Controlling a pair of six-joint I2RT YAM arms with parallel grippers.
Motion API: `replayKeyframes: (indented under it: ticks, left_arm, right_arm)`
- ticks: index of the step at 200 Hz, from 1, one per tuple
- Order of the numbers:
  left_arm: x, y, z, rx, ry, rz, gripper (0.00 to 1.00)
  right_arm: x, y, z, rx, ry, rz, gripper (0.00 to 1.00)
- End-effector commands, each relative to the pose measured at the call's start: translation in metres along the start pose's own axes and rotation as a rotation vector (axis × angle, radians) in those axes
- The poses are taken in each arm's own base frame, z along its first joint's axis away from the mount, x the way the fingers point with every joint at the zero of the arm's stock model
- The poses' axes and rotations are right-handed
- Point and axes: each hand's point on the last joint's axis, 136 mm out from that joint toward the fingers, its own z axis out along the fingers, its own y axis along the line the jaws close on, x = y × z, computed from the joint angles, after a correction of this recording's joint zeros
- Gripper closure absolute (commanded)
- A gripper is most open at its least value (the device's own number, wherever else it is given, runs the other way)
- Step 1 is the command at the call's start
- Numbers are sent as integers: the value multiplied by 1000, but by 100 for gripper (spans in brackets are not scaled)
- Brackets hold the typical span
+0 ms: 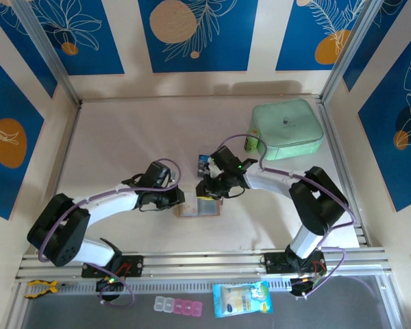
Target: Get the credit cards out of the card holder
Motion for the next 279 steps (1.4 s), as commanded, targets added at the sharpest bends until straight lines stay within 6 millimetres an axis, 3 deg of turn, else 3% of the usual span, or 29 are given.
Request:
replayKeyframes:
  ticks: [1,58,208,279]
  left_arm:
    - [-1,-2,2,38,9,22,86]
    - [1,10,9,45,31,-4,88]
    - [13,36,13,7,80,-44,89]
    - [13,43,13,0,76,-58,89]
  right_arm:
    - [1,1,9,21,28,17,77]
    - [1,-4,26,62,69,17,76]
    - [2,-12,47,120,116,33,74]
    - [4,-22,36,205,88,17,74]
